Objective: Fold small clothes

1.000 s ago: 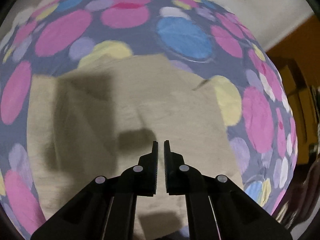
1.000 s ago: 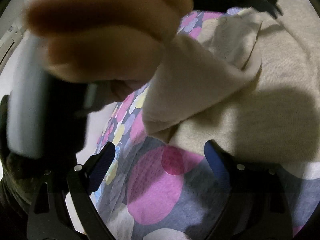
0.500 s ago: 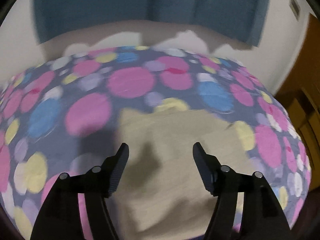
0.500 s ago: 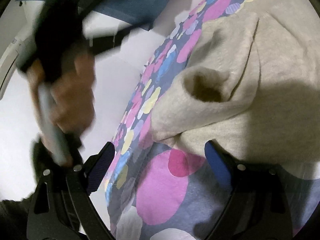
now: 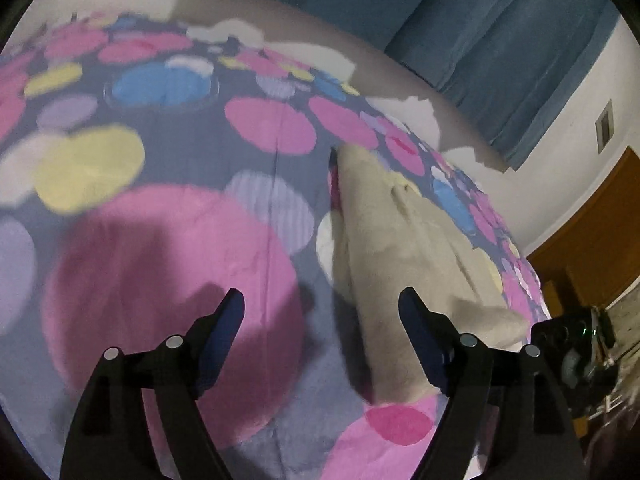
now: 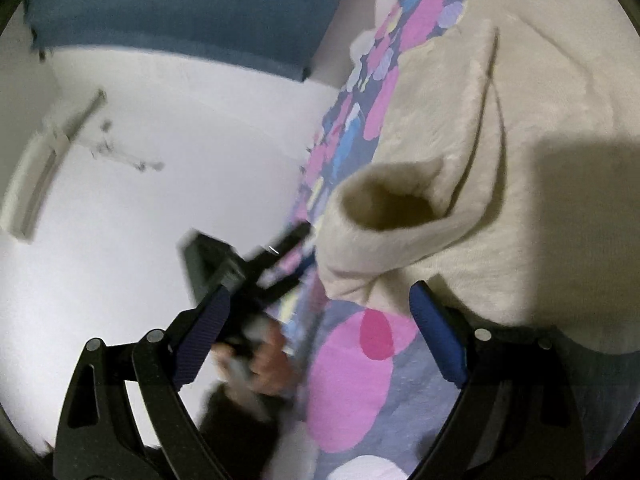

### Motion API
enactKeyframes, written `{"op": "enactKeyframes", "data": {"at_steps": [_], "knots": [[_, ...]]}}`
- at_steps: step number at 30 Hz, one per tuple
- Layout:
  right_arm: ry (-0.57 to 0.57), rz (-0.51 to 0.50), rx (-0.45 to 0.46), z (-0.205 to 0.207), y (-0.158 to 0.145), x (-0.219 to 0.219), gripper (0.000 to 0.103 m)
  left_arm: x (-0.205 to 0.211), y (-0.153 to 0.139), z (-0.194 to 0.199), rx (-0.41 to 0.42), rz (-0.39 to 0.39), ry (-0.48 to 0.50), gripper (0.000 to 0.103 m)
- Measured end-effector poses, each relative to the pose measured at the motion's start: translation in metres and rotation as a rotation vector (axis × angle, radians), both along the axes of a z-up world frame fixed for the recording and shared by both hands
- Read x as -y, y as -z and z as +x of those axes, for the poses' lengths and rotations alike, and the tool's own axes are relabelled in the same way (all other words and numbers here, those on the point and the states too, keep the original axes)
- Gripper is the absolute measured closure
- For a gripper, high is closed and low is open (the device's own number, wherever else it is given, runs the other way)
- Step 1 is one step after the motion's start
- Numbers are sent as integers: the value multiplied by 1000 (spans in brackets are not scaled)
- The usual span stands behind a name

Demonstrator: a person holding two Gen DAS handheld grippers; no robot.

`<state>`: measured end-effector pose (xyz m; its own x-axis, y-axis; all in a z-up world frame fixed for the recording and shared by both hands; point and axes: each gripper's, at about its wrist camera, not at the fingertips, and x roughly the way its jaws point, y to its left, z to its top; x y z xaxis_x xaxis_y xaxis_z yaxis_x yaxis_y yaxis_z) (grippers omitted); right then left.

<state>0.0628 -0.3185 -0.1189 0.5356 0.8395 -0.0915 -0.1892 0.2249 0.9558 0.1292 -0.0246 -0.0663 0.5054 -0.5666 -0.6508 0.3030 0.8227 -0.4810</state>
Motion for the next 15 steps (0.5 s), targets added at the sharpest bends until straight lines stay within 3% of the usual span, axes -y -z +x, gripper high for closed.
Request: {"op": "enactKeyframes", "data": {"at_steps": [2,5,15], "knots": [[8,67,-37,0,4,8,12,2,8,4,-38,14,9,25],[32,117,-103,6,6,22,12,1,7,6,-34,-30,39,25],[108,-52,-219,51,-12,44,12,1,11,8,-50,-28,42,23]]}}
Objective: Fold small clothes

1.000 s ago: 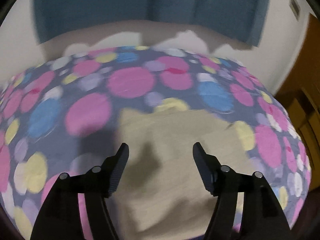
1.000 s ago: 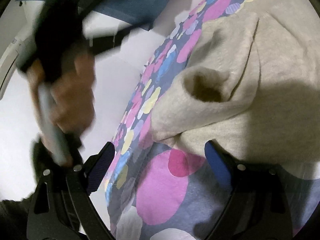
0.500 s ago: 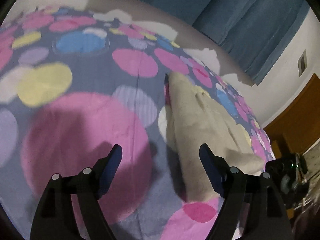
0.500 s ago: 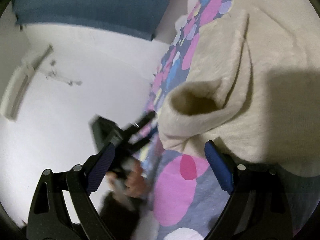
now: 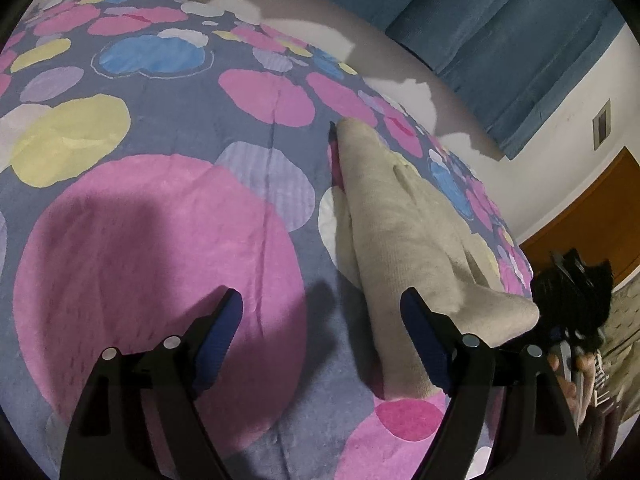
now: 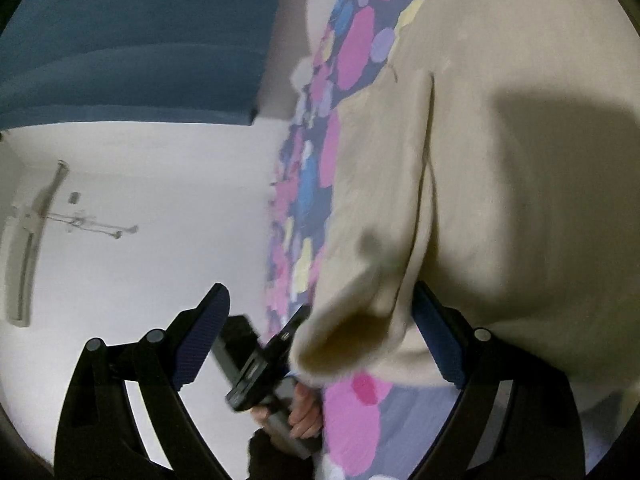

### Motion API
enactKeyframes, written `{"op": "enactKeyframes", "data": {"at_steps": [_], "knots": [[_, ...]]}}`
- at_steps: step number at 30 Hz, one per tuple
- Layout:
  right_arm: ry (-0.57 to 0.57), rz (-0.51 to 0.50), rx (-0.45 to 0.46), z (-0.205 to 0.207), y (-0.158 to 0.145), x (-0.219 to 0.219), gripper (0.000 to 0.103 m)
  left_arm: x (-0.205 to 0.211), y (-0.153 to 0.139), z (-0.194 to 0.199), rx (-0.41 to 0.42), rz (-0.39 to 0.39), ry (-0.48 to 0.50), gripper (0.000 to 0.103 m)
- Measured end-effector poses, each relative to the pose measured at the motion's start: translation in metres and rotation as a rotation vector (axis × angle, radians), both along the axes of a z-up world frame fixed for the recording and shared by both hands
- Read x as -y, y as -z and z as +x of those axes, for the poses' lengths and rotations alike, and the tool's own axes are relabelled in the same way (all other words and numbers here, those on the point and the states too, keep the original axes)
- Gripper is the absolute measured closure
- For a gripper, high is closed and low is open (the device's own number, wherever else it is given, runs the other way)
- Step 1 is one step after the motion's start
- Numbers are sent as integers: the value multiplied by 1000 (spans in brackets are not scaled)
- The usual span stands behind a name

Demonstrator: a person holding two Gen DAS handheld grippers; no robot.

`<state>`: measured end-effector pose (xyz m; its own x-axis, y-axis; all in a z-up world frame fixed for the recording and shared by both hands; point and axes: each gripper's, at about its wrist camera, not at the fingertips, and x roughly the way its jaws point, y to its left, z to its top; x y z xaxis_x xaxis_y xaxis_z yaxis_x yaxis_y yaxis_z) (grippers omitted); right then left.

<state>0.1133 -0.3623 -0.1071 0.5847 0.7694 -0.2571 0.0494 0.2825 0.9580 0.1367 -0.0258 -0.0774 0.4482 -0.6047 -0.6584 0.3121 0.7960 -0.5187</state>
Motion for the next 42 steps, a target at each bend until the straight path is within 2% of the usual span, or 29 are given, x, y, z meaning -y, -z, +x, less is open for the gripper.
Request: {"op": "enactKeyframes", "data": {"at_steps": [4,8,11,14,18,20,22,26,33,36,39,40,41,42], "knots": [[10,-32,-41,12,-6,6,12,0,1,0,0,4,2,23],[1,-107,-78,0,-20,5,12,0,2,0,-1,6,1,23],[14,-185,-70,-7,-37,11,12,1,1,1,-2,8,1,22],[35,-170,-54,1,-42,23,12,2,1,2,-3,9,2,22],[27,-154,-91,30,-26,31,14,2,2,2,-1,14,4,21],[6,-174,-128,45,-14,32,26,2,2,3,-1,14,3,21],[-16,-178,-154,65,-3,30,30,2,2,3,-1,15,4,21],[-32,-206,-157,92,5,23,31,3,2,3,-2,16,4,21],[-22,-179,-106,118,10,20,31,3,1,3,-3,14,4,20],[-24,-203,-103,123,11,17,43,4,1,4,-6,13,4,20],[-41,-265,-112,127,13,12,62,4,1,4,-5,15,3,20],[-39,-274,-116,127,13,12,75,4,1,3,-4,17,4,20],[-38,-273,-118,127,14,11,94,4,1,3,-2,18,5,20],[-33,-274,-115,127,12,11,94,4,0,3,1,18,5,20]]}}
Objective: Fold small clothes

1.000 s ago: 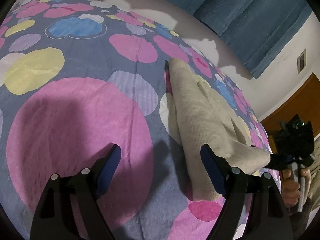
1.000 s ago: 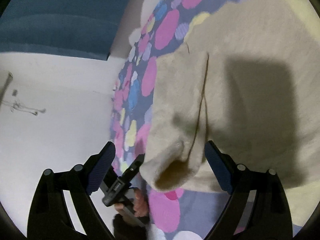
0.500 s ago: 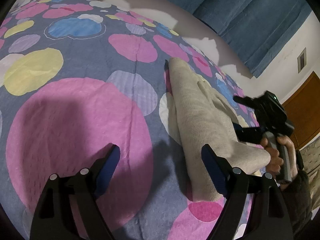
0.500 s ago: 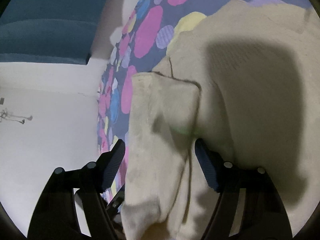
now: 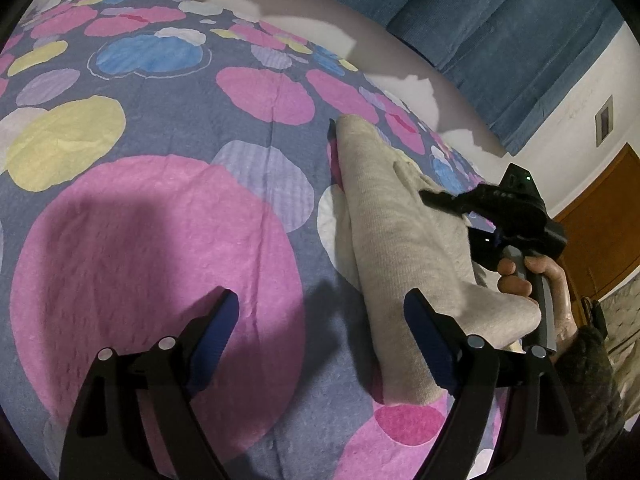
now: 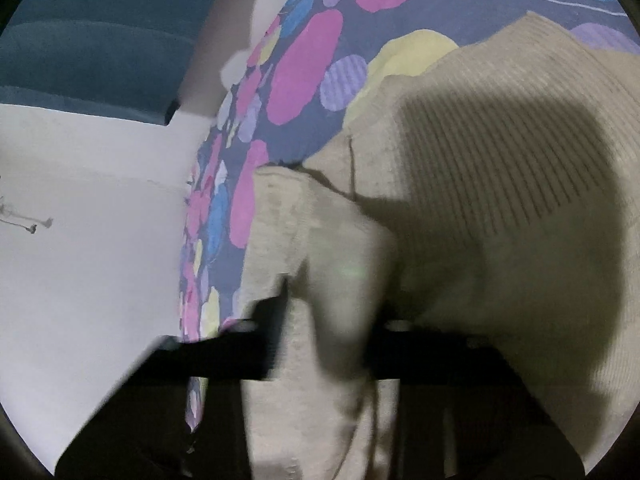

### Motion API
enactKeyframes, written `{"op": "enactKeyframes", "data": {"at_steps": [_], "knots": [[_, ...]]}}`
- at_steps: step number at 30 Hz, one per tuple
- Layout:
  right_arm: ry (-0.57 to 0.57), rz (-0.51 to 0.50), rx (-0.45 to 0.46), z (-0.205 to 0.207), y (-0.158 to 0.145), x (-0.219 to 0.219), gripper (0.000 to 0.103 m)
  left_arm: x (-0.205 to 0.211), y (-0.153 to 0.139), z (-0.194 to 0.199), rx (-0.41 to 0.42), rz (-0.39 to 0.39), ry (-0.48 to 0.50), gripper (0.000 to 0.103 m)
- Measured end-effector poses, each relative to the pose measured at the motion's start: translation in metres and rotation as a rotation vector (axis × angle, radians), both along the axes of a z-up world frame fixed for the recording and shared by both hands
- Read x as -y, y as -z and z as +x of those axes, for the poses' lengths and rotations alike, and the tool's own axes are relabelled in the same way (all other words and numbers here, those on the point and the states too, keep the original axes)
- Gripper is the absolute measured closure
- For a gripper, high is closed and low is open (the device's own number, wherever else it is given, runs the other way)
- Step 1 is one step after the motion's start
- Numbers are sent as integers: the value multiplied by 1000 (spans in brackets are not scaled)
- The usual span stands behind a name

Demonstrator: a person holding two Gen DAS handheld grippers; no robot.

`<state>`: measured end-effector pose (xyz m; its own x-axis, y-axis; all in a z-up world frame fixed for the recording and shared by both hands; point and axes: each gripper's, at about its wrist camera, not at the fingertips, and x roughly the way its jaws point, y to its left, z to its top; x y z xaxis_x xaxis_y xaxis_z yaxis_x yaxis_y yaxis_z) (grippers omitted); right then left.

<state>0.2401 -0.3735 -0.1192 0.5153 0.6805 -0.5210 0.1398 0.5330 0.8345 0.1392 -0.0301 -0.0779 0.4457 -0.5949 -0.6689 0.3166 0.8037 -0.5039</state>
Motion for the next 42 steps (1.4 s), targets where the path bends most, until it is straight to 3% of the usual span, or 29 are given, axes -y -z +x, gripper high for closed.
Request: {"op": "enactKeyframes", "data": {"at_steps": [6,12,15,19,27,34,38,42], "knots": [[28,-120,128,-11,-56,8,95,0,-1,-3,9,2,9,19],[102,-189,175,-28,-97,66,95,2,-1,-3,13,5,24,19],[149,-207,138,-41,-89,102,95,4,-1,-3,15,11,30,19],[201,-201,59,-49,-53,131,95,7,-2,-3,19,18,41,19],[259,-145,-31,-51,9,144,95,9,-1,-3,22,27,46,19],[278,-34,-2,-70,5,152,89,18,-6,-13,54,3,113,19],[299,25,51,-112,-9,159,74,35,-14,-33,113,-5,233,19],[322,119,113,-169,-18,164,67,61,-19,-55,153,36,341,19]]}}
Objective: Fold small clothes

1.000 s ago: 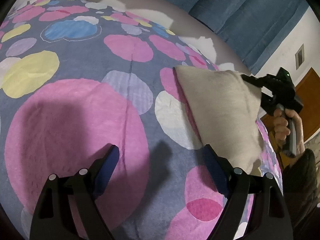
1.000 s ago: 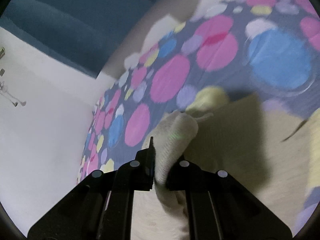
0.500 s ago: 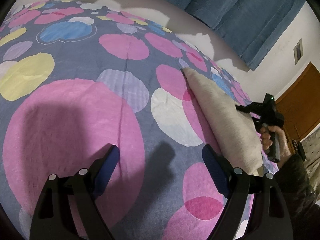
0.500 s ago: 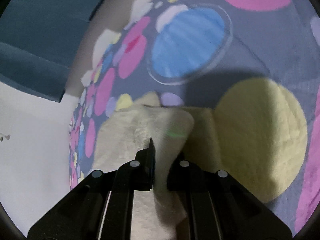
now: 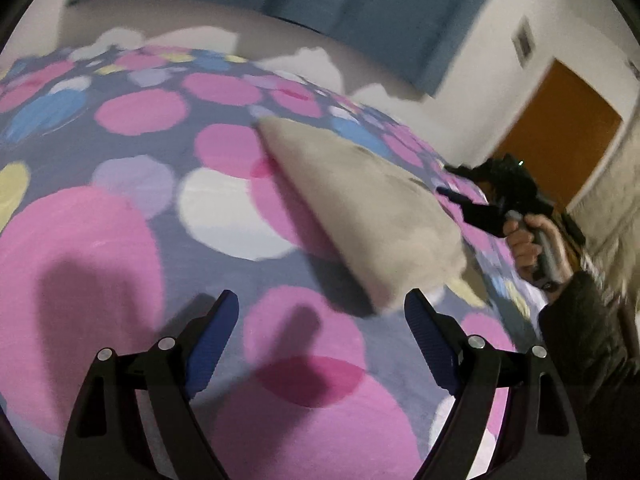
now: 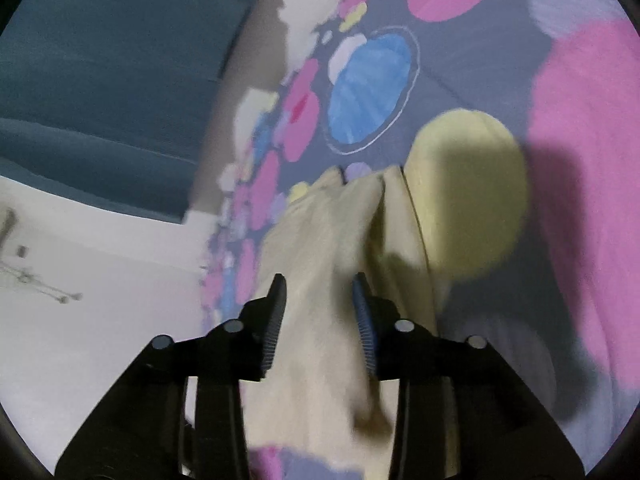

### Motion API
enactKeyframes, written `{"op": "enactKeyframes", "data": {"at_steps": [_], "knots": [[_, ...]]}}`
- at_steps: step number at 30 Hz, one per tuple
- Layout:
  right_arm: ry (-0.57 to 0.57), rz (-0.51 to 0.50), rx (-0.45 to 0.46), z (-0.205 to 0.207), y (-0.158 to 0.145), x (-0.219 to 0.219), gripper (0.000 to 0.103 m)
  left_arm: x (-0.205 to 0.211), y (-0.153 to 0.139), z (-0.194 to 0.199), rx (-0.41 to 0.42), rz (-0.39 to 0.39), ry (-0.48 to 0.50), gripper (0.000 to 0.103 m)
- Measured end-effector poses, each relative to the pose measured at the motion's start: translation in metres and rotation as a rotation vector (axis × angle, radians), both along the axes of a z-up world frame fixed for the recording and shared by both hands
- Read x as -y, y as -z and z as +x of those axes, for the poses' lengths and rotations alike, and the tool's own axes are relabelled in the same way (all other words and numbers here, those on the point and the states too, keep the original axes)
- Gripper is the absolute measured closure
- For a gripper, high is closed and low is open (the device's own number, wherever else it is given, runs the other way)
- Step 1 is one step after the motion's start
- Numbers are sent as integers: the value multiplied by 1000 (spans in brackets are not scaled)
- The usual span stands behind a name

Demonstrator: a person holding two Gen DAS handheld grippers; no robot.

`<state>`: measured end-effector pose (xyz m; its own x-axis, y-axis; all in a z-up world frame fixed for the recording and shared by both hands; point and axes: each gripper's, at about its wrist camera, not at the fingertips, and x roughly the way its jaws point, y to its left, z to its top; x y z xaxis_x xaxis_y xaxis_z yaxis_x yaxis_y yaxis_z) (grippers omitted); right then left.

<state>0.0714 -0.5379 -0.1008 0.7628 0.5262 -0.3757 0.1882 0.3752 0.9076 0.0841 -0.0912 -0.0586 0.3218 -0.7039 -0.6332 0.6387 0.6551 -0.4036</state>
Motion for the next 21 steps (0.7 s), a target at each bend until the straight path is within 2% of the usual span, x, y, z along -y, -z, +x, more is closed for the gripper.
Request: {"op": "enactKeyframes", "data": {"at_steps": [4,9,11,16,21], "knots": [[-15,61,19,-45,6,-5,62,19,6,-1,-20,62,1,19],[-27,126,-4,-69,19,-23,62,23,15,10,-114,44,-79,19],[-26,101,-24,-71,20,-30,62,27,16,10,-113,59,-97,19],[8,89,-77,-65,26,-38,62,41,19,5,-48,157,-117,19],[73,133,-94,-61,38,-43,62,33,21,7,-70,121,-125,19]]}}
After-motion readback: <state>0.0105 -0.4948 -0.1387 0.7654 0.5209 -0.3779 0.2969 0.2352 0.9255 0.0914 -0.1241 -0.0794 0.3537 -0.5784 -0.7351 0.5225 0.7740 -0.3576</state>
